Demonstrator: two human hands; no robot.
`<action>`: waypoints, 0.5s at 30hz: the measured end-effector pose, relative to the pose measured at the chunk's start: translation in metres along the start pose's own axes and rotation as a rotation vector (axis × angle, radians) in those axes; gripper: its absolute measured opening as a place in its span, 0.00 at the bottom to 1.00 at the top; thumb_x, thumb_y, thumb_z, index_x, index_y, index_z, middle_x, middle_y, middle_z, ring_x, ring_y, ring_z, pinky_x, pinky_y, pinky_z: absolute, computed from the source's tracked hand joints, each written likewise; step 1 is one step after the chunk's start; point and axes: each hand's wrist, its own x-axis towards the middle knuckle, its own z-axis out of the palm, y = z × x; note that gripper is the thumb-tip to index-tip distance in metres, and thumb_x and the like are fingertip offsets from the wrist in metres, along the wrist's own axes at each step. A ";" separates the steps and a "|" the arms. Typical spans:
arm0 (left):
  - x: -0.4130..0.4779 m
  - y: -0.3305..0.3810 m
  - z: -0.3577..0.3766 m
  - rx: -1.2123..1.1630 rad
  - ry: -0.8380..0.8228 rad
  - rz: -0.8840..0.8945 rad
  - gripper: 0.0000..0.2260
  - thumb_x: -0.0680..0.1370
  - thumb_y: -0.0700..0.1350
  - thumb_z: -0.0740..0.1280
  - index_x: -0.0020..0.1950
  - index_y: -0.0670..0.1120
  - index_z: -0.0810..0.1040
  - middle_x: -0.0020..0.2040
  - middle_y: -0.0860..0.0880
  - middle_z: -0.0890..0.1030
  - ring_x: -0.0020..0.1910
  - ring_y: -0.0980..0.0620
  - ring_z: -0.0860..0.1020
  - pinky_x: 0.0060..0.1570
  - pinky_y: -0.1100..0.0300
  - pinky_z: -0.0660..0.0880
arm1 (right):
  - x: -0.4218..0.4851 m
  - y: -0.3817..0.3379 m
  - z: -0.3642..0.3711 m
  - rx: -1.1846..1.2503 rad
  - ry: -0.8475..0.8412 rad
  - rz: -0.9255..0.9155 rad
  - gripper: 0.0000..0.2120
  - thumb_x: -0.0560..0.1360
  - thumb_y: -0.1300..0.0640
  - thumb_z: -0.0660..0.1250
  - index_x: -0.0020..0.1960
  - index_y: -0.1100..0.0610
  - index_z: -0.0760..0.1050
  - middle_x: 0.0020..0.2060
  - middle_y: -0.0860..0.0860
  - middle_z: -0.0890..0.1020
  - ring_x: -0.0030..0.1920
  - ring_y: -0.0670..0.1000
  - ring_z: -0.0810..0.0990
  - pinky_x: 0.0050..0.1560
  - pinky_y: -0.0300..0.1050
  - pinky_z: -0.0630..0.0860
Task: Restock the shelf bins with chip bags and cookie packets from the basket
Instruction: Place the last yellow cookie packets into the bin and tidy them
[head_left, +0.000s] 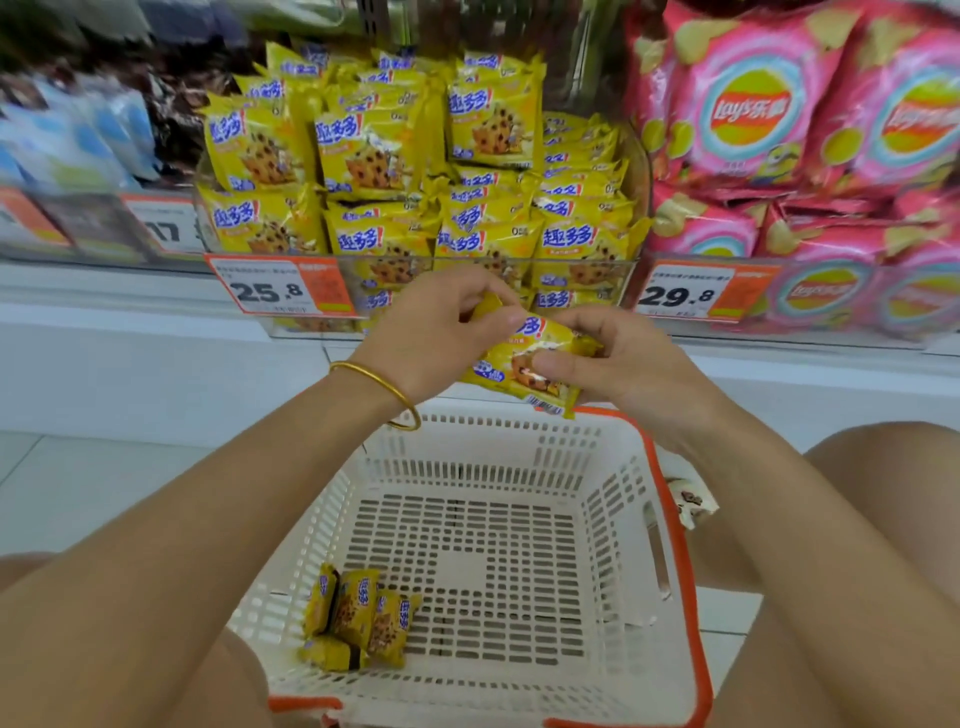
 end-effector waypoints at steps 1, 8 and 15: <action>0.001 0.003 -0.001 -0.021 0.041 0.024 0.06 0.77 0.45 0.67 0.51 0.45 0.79 0.43 0.51 0.78 0.38 0.61 0.74 0.38 0.74 0.69 | 0.000 -0.007 -0.001 -0.017 0.008 -0.028 0.15 0.65 0.52 0.72 0.50 0.55 0.78 0.47 0.59 0.82 0.43 0.55 0.81 0.49 0.61 0.78; 0.012 0.007 -0.023 0.313 0.550 0.309 0.12 0.79 0.45 0.60 0.59 0.42 0.75 0.54 0.48 0.77 0.55 0.50 0.74 0.55 0.64 0.66 | 0.022 -0.065 -0.024 -0.136 0.316 -0.198 0.21 0.61 0.44 0.78 0.49 0.52 0.78 0.48 0.54 0.82 0.45 0.50 0.79 0.41 0.49 0.76; 0.019 -0.029 -0.022 0.751 0.493 0.262 0.16 0.79 0.49 0.58 0.62 0.42 0.75 0.72 0.36 0.64 0.73 0.36 0.59 0.70 0.41 0.58 | 0.099 -0.104 -0.023 -0.582 0.517 -0.429 0.13 0.71 0.56 0.73 0.52 0.52 0.73 0.52 0.48 0.75 0.49 0.46 0.72 0.45 0.36 0.68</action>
